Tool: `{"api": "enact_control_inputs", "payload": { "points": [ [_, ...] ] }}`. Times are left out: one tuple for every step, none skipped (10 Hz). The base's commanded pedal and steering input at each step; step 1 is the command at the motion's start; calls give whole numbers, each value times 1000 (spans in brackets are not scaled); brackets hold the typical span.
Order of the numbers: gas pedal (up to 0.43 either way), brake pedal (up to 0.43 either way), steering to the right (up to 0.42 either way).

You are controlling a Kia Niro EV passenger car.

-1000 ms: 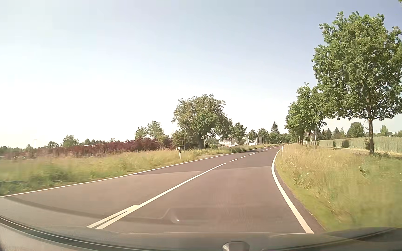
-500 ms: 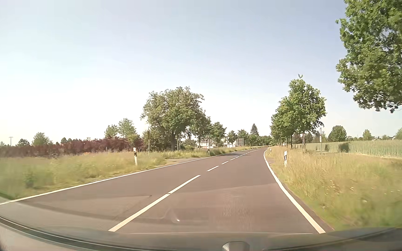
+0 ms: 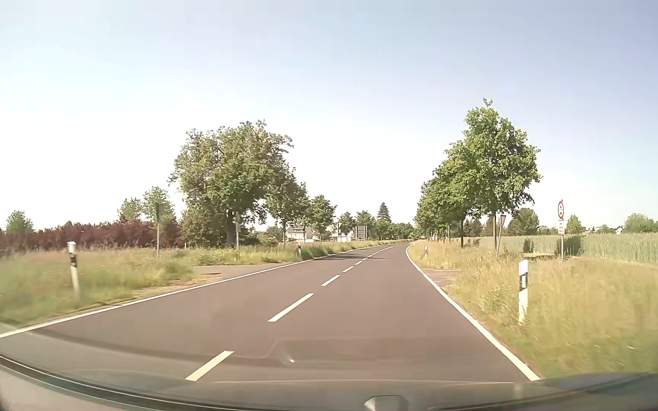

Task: Follow the waypoints while adhering to traffic rules and regulations

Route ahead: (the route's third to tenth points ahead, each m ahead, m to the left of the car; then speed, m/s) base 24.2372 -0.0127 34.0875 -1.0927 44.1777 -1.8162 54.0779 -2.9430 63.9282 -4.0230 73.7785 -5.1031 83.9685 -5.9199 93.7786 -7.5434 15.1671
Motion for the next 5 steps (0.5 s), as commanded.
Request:
{"api": "enact_control_inputs", "payload": {
  "points": [
    [331, 24, 41],
    [331, 24, 36],
    [331, 24, 32],
    [331, 24, 28],
    [331, 24, 26]
  ]
}}
